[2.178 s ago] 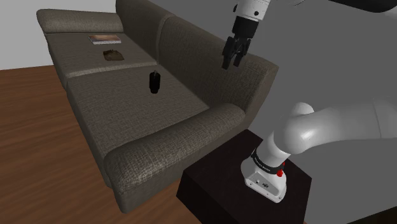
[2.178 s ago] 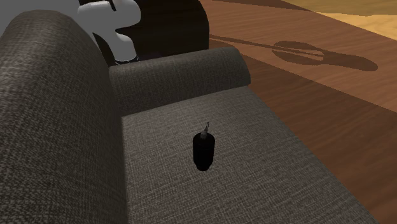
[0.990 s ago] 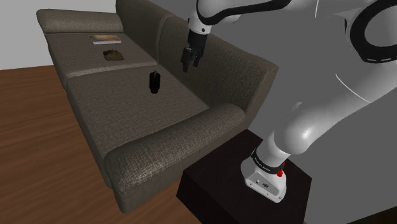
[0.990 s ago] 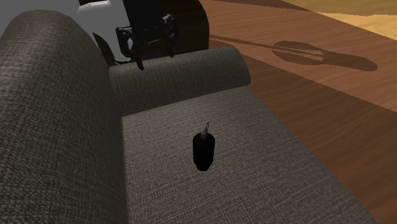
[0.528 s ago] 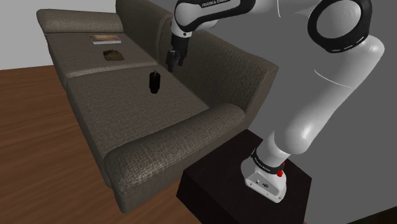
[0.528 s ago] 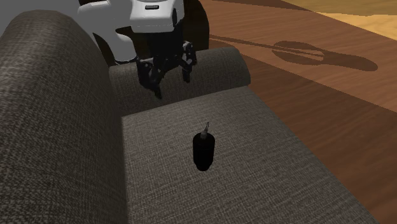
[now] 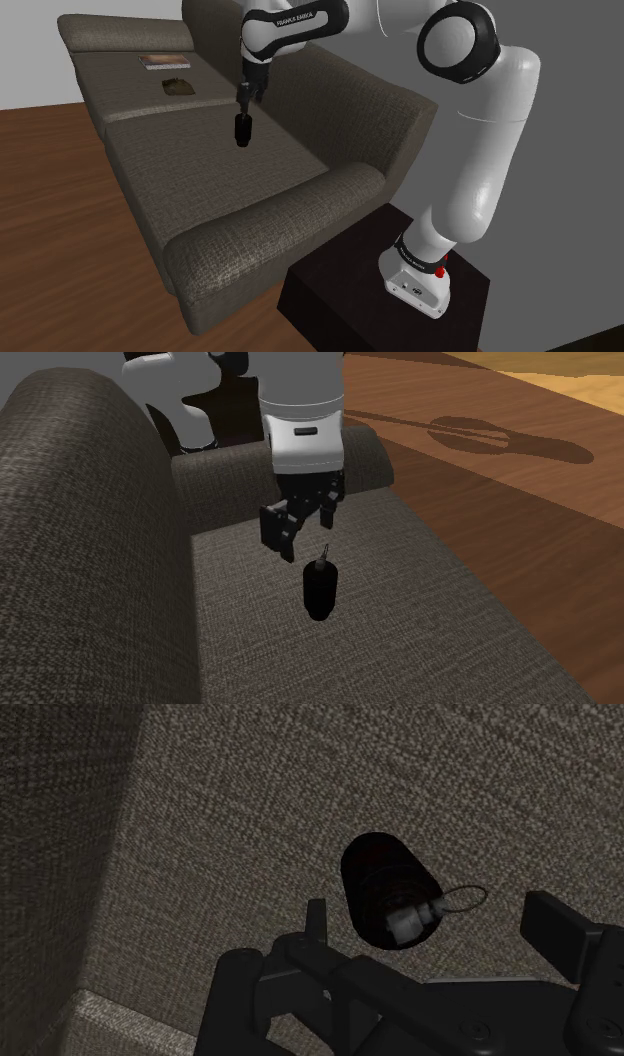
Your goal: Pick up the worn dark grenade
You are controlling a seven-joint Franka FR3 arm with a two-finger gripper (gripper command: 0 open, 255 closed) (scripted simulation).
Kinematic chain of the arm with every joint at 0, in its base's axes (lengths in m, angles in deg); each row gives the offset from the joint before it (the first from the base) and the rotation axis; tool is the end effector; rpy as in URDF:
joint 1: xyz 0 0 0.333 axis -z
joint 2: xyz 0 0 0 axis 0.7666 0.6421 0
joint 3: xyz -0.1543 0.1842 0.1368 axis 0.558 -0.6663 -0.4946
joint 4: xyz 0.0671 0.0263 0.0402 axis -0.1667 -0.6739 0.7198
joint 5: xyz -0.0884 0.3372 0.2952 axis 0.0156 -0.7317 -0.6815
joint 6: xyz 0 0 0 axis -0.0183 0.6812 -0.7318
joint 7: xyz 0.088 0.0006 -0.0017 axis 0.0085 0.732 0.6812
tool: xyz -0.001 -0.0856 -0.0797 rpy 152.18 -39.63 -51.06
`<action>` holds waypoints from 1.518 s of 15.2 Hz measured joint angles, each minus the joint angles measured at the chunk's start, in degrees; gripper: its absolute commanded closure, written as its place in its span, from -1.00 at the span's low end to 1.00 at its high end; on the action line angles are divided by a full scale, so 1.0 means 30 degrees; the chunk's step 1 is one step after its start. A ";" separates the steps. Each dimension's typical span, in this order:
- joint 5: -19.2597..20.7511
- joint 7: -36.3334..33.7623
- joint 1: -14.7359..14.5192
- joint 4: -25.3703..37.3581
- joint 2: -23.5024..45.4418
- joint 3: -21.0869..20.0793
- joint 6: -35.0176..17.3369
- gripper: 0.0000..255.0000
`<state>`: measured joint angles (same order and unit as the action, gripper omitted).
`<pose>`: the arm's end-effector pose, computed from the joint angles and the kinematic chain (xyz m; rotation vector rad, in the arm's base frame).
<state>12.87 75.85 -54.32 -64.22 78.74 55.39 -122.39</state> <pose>0.7005 0.0562 0.3363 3.0560 0.5271 0.1272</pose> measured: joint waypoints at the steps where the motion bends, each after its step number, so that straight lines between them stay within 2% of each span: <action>1: 0.0122 0.0030 -0.0082 0.0559 0.0642 -0.0031 -0.0169 -1.00; 4: 0.0275 0.0083 -0.0191 0.1658 0.1818 -0.0067 -0.0345 -1.00; 10: 0.0333 0.0065 -0.0184 0.1199 0.2512 -0.0044 -0.1507 -1.00; 11: 0.0334 0.0068 -0.0180 0.1138 0.2534 -0.0043 -0.1591 1.00; 23: 0.0327 0.0090 -0.0170 0.1229 0.2453 -0.0043 -0.1430 1.00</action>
<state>13.85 76.12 -54.83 -60.53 86.10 55.26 -126.68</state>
